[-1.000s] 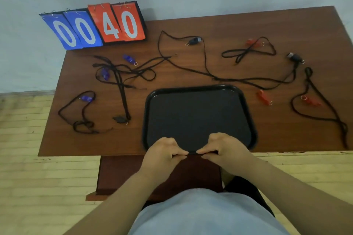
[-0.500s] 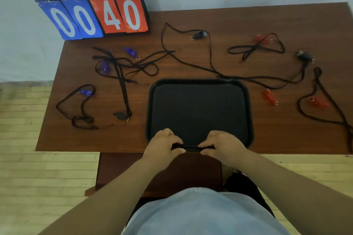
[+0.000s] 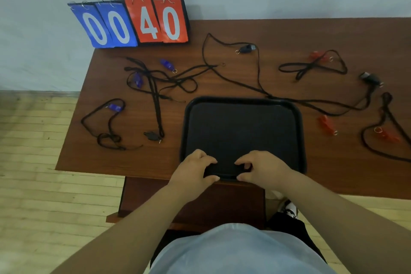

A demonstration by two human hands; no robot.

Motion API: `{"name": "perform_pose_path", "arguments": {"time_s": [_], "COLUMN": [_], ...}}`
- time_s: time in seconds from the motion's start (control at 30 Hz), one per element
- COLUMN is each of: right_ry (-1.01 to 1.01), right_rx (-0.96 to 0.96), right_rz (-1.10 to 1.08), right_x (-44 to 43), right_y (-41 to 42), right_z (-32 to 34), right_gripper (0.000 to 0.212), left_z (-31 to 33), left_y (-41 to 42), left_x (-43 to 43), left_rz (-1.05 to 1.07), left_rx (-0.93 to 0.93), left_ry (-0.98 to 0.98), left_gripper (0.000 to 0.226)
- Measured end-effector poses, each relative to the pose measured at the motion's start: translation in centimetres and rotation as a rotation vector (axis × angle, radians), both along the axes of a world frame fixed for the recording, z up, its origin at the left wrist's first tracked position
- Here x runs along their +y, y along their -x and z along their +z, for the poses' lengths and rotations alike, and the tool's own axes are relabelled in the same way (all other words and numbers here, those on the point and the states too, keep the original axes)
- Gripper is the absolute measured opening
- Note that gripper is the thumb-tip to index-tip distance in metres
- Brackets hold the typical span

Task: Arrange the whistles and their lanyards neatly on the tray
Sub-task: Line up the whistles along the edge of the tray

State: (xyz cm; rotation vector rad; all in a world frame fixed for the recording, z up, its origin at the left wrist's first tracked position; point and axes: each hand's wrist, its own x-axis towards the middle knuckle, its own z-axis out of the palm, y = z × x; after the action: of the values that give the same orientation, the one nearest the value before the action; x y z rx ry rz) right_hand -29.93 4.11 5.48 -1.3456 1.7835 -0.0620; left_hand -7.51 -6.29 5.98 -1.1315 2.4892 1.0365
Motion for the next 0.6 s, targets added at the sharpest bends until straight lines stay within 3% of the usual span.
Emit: {"name": "perform_pose_path", "arguments": {"time_s": [0.33, 0.47, 0.6], "right_ry": [0.217, 0.316, 0.404], "right_rx": [-0.014, 0.035, 0.228], "right_rz": [0.165, 0.245, 0.335], "right_x": [-14.5, -19.7, -22.4], "right_y": [-9.9, -14.9, -18.4], "right_z": [2.0, 1.7, -0.5], "right_gripper": [0.042, 0.050, 0.048], "left_z": [2.1, 2.0, 0.1], "left_y": [-12.6, -14.6, -14.7], "left_x": [-10.5, -16.6, -22.3], "left_rz": [0.483, 0.539, 0.501], "left_rx": [-0.029, -0.033, -0.061], "left_ry": [0.271, 0.393, 0.467], "left_gripper": [0.044, 0.052, 0.055]}}
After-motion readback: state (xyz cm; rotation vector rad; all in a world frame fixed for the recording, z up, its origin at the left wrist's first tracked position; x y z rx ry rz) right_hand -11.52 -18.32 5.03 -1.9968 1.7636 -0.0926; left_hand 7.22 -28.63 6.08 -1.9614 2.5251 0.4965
